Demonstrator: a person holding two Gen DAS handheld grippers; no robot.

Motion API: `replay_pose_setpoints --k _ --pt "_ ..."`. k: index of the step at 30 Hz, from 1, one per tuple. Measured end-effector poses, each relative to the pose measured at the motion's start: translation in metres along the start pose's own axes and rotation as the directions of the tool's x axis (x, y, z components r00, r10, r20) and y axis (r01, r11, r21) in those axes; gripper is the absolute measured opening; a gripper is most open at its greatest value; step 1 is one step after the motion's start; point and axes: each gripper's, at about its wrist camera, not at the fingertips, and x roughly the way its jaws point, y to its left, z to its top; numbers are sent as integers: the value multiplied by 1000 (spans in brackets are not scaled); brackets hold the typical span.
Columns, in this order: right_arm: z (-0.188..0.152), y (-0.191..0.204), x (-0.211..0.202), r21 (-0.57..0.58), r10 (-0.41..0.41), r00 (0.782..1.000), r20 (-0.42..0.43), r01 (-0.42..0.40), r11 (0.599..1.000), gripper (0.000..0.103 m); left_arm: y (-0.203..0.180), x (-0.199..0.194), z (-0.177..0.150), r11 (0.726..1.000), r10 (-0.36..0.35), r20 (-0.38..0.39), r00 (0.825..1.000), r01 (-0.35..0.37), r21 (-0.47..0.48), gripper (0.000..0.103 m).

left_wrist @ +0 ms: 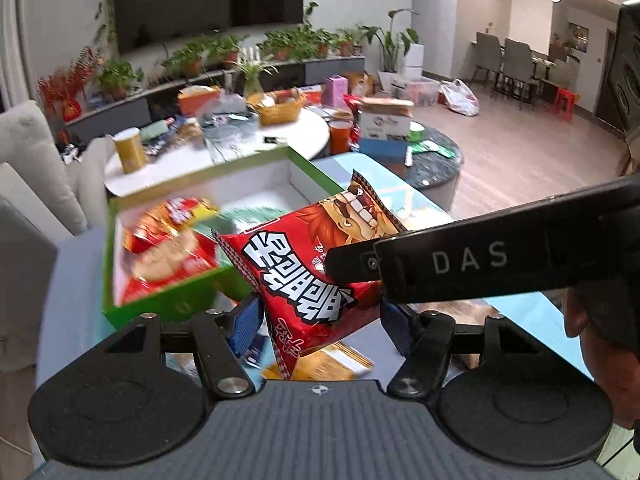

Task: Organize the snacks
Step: 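Carry the red cartoon-face bag over the box, lower it, open right gripper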

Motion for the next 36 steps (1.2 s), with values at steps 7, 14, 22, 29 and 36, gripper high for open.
replay_pose_setpoints --k 7,14,22,29,36 --pt "21 14 18 -4 12 1000 23 -12 1000 48 24 5 15 999 52 30 998 -52 -10 62" --pt "35 17 37 -5 5 999 32 -5 1000 48 45 22 28 998 61 29 998 -60 -34 62" --pt "47 9 52 32 9 999 41 -11 999 48 57 44 45 997 72 23 997 -72 -22 62" --pt "64 3 64 50 7 999 47 -9 999 48 62 58 58 997 76 27 997 -75 -21 62" --pt "76 -5 77 68 8 999 44 -11 998 48 70 72 70 997 75 18 997 -75 -25 62"
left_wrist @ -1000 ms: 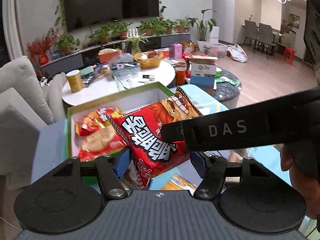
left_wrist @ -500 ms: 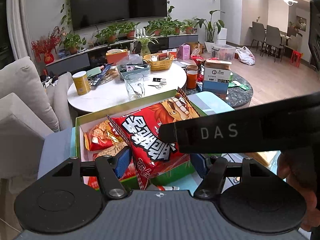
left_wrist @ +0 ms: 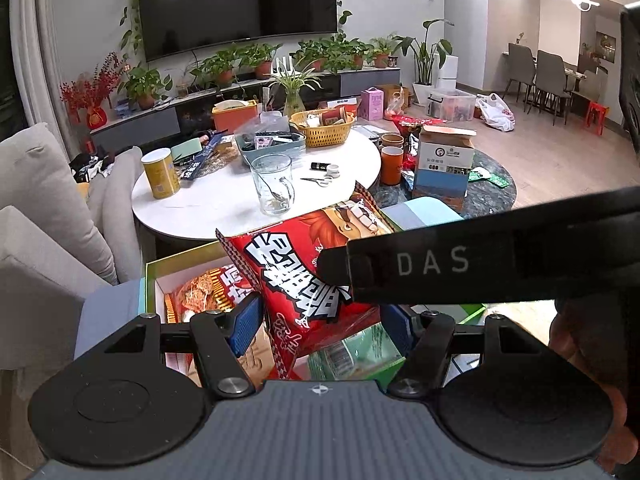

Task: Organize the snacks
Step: 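Carry the red cartoon-face bag over the box, lower it, open right gripper, then move the right gripper to the wrapped sliced bread and grasp it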

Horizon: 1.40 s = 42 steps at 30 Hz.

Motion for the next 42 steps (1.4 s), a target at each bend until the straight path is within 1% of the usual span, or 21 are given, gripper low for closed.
replay_pose_setpoints --k 9,12,13,15,16,17,21,26,30,42 --pt "11 -8 20 15 -15 1000 -8 15 1000 48 8 24 11 1000 -3 -10 1000 2 -13 62" --pt "14 -11 32 15 -31 999 -20 31 999 48 11 32 13 1000 23 25 999 -23 -12 62" --pt "14 -14 38 16 -45 999 -20 45 999 48 13 37 12 999 43 32 999 -43 -5 65" --pt "11 -23 44 50 -91 995 -29 92 994 48 18 49 9 995 94 -17 995 -94 -13 64" --pt "8 -28 46 61 -95 994 -45 98 993 48 21 53 5 994 107 -39 993 -108 -18 64" --pt "5 -32 46 67 -86 995 -55 90 994 48 24 54 0 994 103 -44 994 -104 -23 64" --pt "-3 -34 41 66 -95 993 -70 100 993 48 30 49 -8 994 93 -47 995 -96 -61 64" --pt "-5 -31 27 49 -94 994 -59 97 994 48 20 35 -7 996 84 -19 996 -85 -41 64" --pt "-5 -35 17 44 -104 993 -49 106 993 48 10 28 -7 997 70 -15 997 -70 -29 64" --pt "-16 -70 -12 98 -174 984 -39 177 979 48 -16 14 -12 998 51 -21 998 -52 -20 64"
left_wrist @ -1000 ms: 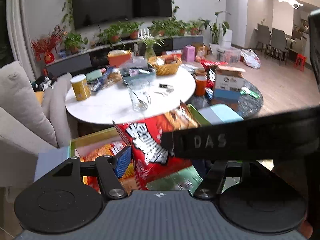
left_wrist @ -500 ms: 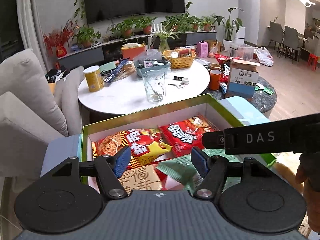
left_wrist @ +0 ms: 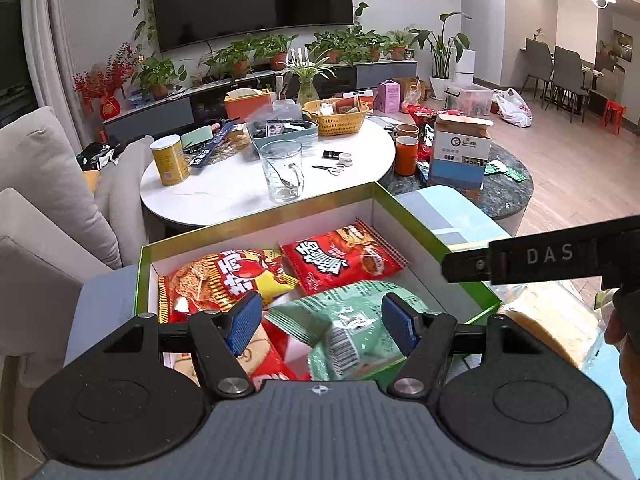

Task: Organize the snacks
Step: 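Move the right gripper to the wrapped sliced bread and grasp it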

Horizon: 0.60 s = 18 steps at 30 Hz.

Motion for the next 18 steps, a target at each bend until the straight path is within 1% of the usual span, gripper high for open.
replay_pose_setpoints --k 6,12,15,17,18 --pt "-6 -31 -3 36 -76 997 -5 76 996 49 -11 -6 -9 1000 -5 -14 1000 5 2 64" --pt "-12 -66 0 83 -192 981 -20 193 978 50 -18 -6 -18 1000 -16 -32 999 16 10 64" --pt "-15 -82 3 115 -224 974 -35 227 967 59 -20 -8 -19 1000 -22 -32 999 22 11 64" --pt "-19 -89 4 128 -221 975 -33 224 966 60 -21 -9 -19 1000 -28 -30 999 28 7 64" --pt "-20 -89 4 121 -226 974 -31 228 966 63 -22 -9 -19 1000 -30 -29 999 31 6 64"
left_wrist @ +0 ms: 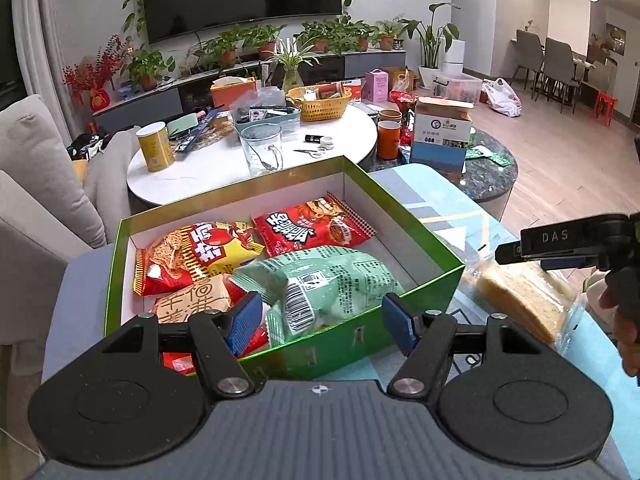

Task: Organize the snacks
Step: 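Move the right gripper to the wrapped sliced bread and grasp it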

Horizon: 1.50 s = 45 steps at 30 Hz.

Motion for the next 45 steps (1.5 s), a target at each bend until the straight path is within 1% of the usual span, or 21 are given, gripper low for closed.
replay_pose_setpoints --k 3,6,8,10,12,16,18,20,26,28,29,30,31,32,33,34,37,38,42,44,45 --pt "-3 -1 1 -18 -24 1000 -3 24 1000 65 -2 -2 -1 1000 -7 3 1000 7 2 64" --pt "-2 -8 0 -7 -12 1000 -3 12 1000 66 -3 -3 -3 1000 -11 4 1000 11 4 64" --pt "-1 -12 4 8 -11 1000 -26 11 1000 66 -3 -2 -3 1000 -13 0 1000 13 2 64" --pt "-3 -16 11 34 9 998 -57 -7 999 67 -3 -1 -4 1000 -15 -6 1000 15 0 64" --pt "-8 -16 11 31 21 998 -58 -19 999 67 -3 0 -6 1000 -19 -10 1000 19 -4 64" --pt "-20 -6 -1 -28 70 994 -85 -72 997 67 -3 0 -10 1000 -27 -19 999 27 -10 64" --pt "-29 1 -8 -67 79 993 -88 -85 994 65 -3 -1 -13 1000 -29 -21 999 28 -11 64" --pt "-39 8 -15 -114 93 991 -94 -103 988 64 -3 -2 -15 999 -29 -23 999 29 -15 64" --pt "-65 36 -27 -224 144 978 -149 -175 959 64 2 -2 -27 999 -23 -53 998 22 -28 64" --pt "-71 45 -30 -225 149 975 -165 -184 957 65 5 -4 -33 999 -20 -63 998 17 -37 64" --pt "-73 47 -32 -214 171 968 -185 -209 954 65 8 -5 -36 999 -19 -68 997 16 -44 64" --pt "-75 50 -34 -202 220 951 -219 -265 943 64 10 -7 -40 998 -20 -73 997 16 -53 64" --pt "-78 52 -34 -185 292 916 -274 -348 919 64 12 -8 -44 998 -21 -81 996 16 -61 64" --pt "-80 54 -34 -159 363 872 -329 -429 889 64 13 -8 -46 998 -21 -89 996 16 -65 64" --pt "-82 55 -35 -139 396 847 -355 -467 873 64 14 -9 -50 998 -21 -97 995 14 -66 64" --pt "-82 56 -37 -143 393 849 -352 -464 874 64 14 -11 -52 998 -20 -100 995 13 -65 64" --pt "-73 58 -47 -240 312 913 -263 -376 895 64 15 -15 -59 997 -29 -106 994 22 -73 64" --pt "-69 57 -48 -256 295 924 -243 -354 900 64 13 -16 -60 996 -46 -112 993 37 -78 64" --pt "-49 53 -47 -300 266 948 -173 -308 903 64 2 -15 -60 989 -123 -138 983 109 -102 64" --pt "-39 51 -40 -311 213 965 -151 -251 917 64 -9 -12 -61 985 -158 -153 975 144 -99 64" --pt "-36 51 -37 -328 197 970 -141 -234 915 64 -15 -10 -61 984 -169 -160 973 156 -91 64"
